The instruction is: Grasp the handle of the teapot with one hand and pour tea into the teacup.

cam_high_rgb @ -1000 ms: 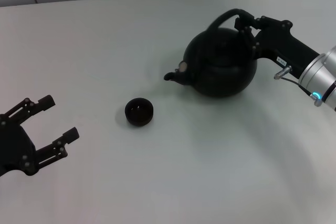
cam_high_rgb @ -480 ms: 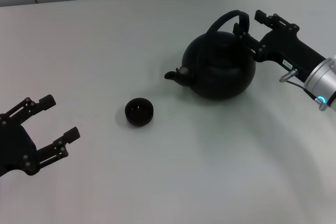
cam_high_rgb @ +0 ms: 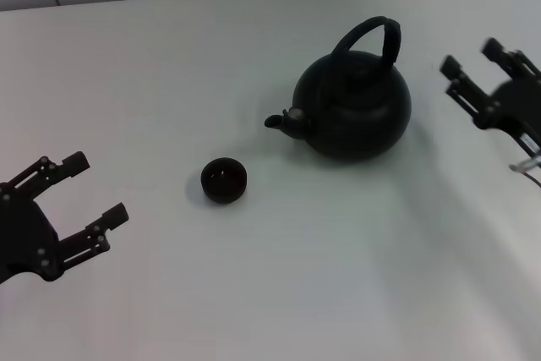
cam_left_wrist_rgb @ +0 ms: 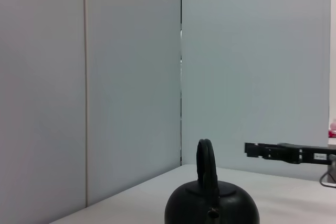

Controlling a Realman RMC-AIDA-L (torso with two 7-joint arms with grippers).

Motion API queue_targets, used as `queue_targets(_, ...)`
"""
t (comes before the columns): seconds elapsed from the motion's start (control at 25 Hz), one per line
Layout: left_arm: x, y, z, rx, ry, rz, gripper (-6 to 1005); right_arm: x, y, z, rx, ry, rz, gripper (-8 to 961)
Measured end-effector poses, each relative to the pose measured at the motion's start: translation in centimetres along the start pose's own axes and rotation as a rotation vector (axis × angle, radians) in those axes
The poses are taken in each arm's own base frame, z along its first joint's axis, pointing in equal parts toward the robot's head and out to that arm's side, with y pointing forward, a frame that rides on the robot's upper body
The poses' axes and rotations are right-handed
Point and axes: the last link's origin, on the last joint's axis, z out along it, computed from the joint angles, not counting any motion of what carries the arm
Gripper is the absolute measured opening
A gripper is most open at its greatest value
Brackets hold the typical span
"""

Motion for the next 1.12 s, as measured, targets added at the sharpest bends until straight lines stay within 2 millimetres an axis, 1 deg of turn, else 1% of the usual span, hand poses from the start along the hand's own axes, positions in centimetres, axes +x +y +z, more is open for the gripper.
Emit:
queue_targets(0.04,0.0,0.0,0.0,0.000,0.000,0.000,812,0.0,0.0,0.0,0.000,0.000,0.000,706)
queue_targets(0.08,0.0,0.0,0.0,0.000,-0.002,0.000,812,0.2,0.0,-0.7,0.015,0.003,0.012,706)
queue_targets(0.24,0.0,0.0,0.0,-0.004,-0.007,0.001,812,0.1,0.3,-1.2,-0.004,-0.011,0.018,706)
queue_targets(0.32,0.0,-0.1,0.0,-0.007,-0.009,-0.001,812,-0.3,1.0,-1.3,-0.083,-0.026,0.010,706)
queue_targets(0.36,0.0,-0.1,0.0,-0.007,-0.009,-0.001,812,-0.3,1.0,-1.3,-0.083,-0.026,0.010,706)
queue_targets(0.4,0.0,-0.2,0.1,-0.013,-0.012,-0.001,812,-0.8,1.9,-1.4,-0.206,-0.022,-0.011,705)
queue_targets(0.44,0.1,-0.2,0.1,-0.015,-0.013,0.000,812,-0.8,1.9,-1.4,-0.206,-0.022,-0.011,705)
queue_targets(0.48,0.1,-0.2,0.1,-0.015,-0.013,0.000,812,-1.2,2.6,-1.7,-0.364,0.019,-0.035,705)
queue_targets(0.52,0.1,-0.4,0.1,-0.023,-0.020,0.002,812,-1.2,2.6,-1.7,-0.364,0.019,-0.035,705)
queue_targets(0.56,0.1,-0.4,0.1,-0.023,-0.020,0.002,812,-1.4,2.8,-1.8,-0.431,0.051,-0.037,705)
queue_targets(0.6,0.3,-0.8,0.2,-0.050,-0.042,0.000,812,-1.7,2.9,-1.8,-0.548,0.128,-0.054,705)
queue_targets(0.64,0.4,-0.9,0.3,-0.060,-0.049,-0.004,812,-1.7,2.9,-1.8,-0.548,0.128,-0.054,705)
queue_targets(0.72,0.5,-1.2,0.5,-0.078,-0.063,-0.008,812,-1.9,2.7,-1.7,-0.627,0.210,-0.077,705)
queue_targets(0.76,0.6,-1.3,0.6,-0.086,-0.070,-0.008,813,-2.1,2.6,-1.4,-0.661,0.249,-0.094,704)
queue_targets(0.8,0.8,-1.8,0.7,-0.111,-0.098,-0.018,813,-2.4,2.4,-0.8,-0.718,0.324,-0.120,704)
queue_targets(0.96,1.1,-2.6,0.8,-0.136,-0.138,-0.028,813,-2.8,2.0,-0.2,-0.762,0.394,-0.158,704)
queue_targets(1.12,1.8,-3.8,0.9,-0.178,-0.218,-0.037,813,-3.9,1.3,0.5,-0.797,0.460,-0.211,703)
